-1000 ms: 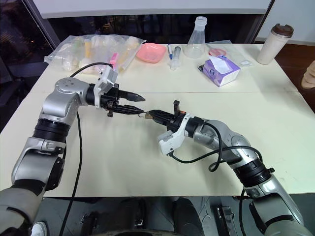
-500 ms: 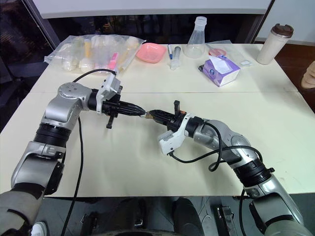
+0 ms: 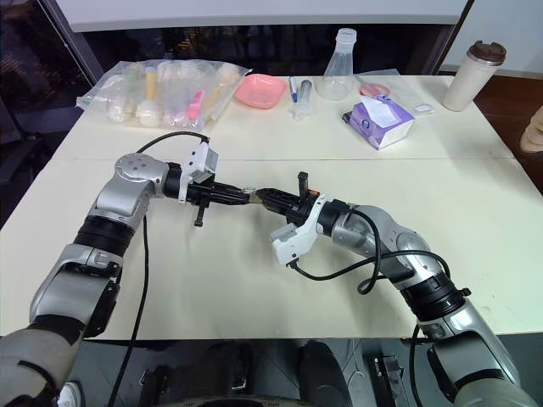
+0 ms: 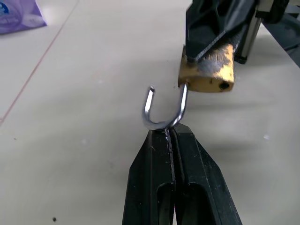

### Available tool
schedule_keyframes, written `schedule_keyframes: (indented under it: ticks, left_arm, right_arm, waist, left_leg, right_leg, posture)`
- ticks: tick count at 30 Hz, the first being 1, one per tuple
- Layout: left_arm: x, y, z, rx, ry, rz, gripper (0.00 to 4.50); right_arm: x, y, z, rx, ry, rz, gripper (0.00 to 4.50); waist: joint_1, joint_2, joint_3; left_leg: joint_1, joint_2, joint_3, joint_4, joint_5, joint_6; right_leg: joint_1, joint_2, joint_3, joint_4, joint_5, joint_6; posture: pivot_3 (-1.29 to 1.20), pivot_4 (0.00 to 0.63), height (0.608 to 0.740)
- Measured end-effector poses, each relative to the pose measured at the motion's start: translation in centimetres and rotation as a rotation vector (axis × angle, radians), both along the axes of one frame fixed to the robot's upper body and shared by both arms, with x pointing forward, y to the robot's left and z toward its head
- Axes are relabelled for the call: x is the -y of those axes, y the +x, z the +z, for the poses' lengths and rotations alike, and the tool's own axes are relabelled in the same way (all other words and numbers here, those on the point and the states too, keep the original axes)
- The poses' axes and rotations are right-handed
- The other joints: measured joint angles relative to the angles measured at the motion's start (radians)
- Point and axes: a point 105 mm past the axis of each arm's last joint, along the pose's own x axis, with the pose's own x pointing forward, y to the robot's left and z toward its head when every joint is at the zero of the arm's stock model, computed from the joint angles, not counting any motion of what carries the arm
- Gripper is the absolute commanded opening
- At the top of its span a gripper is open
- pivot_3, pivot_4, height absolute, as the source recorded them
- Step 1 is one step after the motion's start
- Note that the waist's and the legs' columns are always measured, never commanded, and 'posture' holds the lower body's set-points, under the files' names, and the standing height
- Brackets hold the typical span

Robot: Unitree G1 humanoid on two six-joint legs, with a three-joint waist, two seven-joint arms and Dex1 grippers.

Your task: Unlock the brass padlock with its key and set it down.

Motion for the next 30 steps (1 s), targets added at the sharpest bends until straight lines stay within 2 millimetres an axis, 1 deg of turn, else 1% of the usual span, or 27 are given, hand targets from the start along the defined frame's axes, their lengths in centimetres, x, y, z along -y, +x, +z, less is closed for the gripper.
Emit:
schedule_keyframes:
  ticks: [3,5,7,9,14,17,20,21,22,24,26,28,29,30]
  left_arm:
    - [-0.4,-0.1,0.0,-0.001,0.011,-0.003,0.04]
    - [-1.7,-0.1,-0.1,0.000,0.048,0.014,0.04]
    - [-3.1,-0.1,-0.3,-0.003,0.089,0.039,0.04]
    - [-4.2,-0.2,-0.7,-0.011,0.113,0.060,0.04]
    - [-6.3,-1.0,-1.9,-0.057,0.145,0.111,0.04]
    - [-6.4,-1.4,-1.9,-0.061,0.146,0.114,0.04]
    - [-5.9,-1.7,-1.3,-0.045,0.124,0.112,0.04]
    - [-5.8,-1.8,-1.1,-0.040,0.116,0.114,0.00]
    - [-5.6,-1.9,-1.1,-0.040,0.106,0.116,0.00]
    - [-5.2,-2.4,-1.1,-0.043,0.088,0.116,0.00]
    - [-4.8,-2.9,-1.3,-0.057,0.077,0.112,0.00]
    - [-4.6,-3.3,-1.5,-0.069,0.072,0.113,0.00]
    - [-4.5,-3.4,-1.6,-0.070,0.070,0.114,0.00]
    - [-4.4,-3.6,-1.6,-0.070,0.067,0.111,0.00]
  right_arm:
    - [0.0,0.1,0.0,-0.013,0.006,-0.006,0.00]
    - [0.0,0.1,-0.3,-0.032,0.019,-0.011,0.00]
    - [0.6,0.6,-1.2,-0.066,0.021,-0.040,0.00]
    - [1.4,1.3,-2.4,-0.098,0.022,-0.081,0.00]
    - [2.7,2.7,-4.8,-0.163,0.021,-0.158,0.00]
    - [3.0,2.9,-5.8,-0.187,0.001,-0.173,0.00]
    - [2.8,2.9,-6.3,-0.197,-0.015,-0.162,0.00]
    - [2.7,2.9,-6.4,-0.200,-0.018,-0.160,0.95]
    - [2.6,2.8,-6.4,-0.202,-0.020,-0.156,1.26]
    - [2.4,2.6,-6.7,-0.211,-0.032,-0.145,2.18]
    - [2.2,2.3,-6.8,-0.214,-0.040,-0.133,3.36]
    - [2.2,1.9,-6.7,-0.207,-0.039,-0.126,4.32]
    - [2.2,1.7,-6.4,-0.197,-0.041,-0.121,4.47]
    - [2.5,1.3,-6.2,-0.193,-0.045,-0.119,4.47]
  waist:
    - [0.000,0.000,0.000]
    - [-0.003,0.000,0.000]
    - [-0.003,0.000,0.000]
    - [-0.002,0.000,0.000]
    - [-0.001,0.000,0.000]
    - [0.001,0.000,0.000]
    - [0.000,0.000,0.000]
    - [-0.001,0.000,0.000]
    - [-0.002,0.000,0.000]
    - [-0.003,0.000,0.000]
    - [-0.002,0.000,0.000]
    - [0.000,0.000,0.000]
    - [0.000,0.000,0.000]
    - [0.002,0.000,0.000]
  left_leg:
    - [0.000,0.000,0.000,0.000,0.000,0.000]
    - [0.000,0.000,0.000,0.000,0.000,0.000]
    - [0.000,0.000,0.000,-0.001,0.000,0.000]
    - [0.000,0.000,0.000,0.000,0.000,0.000]
    - [0.000,0.000,0.000,0.000,0.000,0.000]
    - [0.000,0.000,0.000,0.000,0.000,0.000]
    - [0.000,0.000,0.000,0.000,0.000,0.000]
    - [0.000,0.000,0.000,0.000,0.000,0.000]
    - [0.000,0.000,0.000,0.000,0.000,0.000]
    - [0.000,0.001,0.000,0.000,0.000,0.000]
    - [0.000,0.001,0.000,0.000,0.000,0.000]
    - [0.000,0.001,0.000,0.000,0.000,0.000]
    - [0.000,0.000,0.000,0.000,0.000,0.000]
    - [0.000,0.000,0.000,0.000,0.000,0.000]
  right_leg:
    - [0.000,0.000,0.000,0.000,0.000,0.000]
    - [0.000,0.000,0.000,0.000,0.000,0.000]
    - [0.000,0.000,0.000,0.000,0.000,0.000]
    - [0.000,0.000,0.000,0.000,0.000,0.000]
    - [0.000,0.000,0.000,0.000,0.000,0.000]
    - [0.000,0.000,0.000,0.000,0.000,0.000]
    - [0.000,0.000,0.000,0.000,0.000,0.000]
    - [0.000,0.000,0.000,0.000,0.000,0.000]
    - [0.000,-0.001,0.000,0.000,0.000,0.000]
    - [0.000,-0.001,0.000,0.000,0.000,0.000]
    - [0.000,-0.001,0.000,0.000,0.000,0.000]
    - [0.000,-0.001,0.000,0.000,0.000,0.000]
    - [0.000,-0.001,0.000,0.000,0.000,0.000]
    - [0.001,-0.001,0.000,0.000,0.000,0.000]
  posture:
    - [0.00,0.150,0.715]
    - [0.00,0.150,0.715]
    - [0.00,0.150,0.715]
    - [0.00,0.150,0.715]
    - [0.00,0.150,0.715]
    - [0.00,0.150,0.715]
    - [0.00,0.150,0.715]
    - [0.00,0.150,0.715]
    - [0.00,0.150,0.715]
    - [0.00,0.150,0.715]
    - [0.00,0.150,0.715]
    - [0.00,0.150,0.715]
    - [0.00,0.150,0.715]
    - [0.00,0.150,0.715]
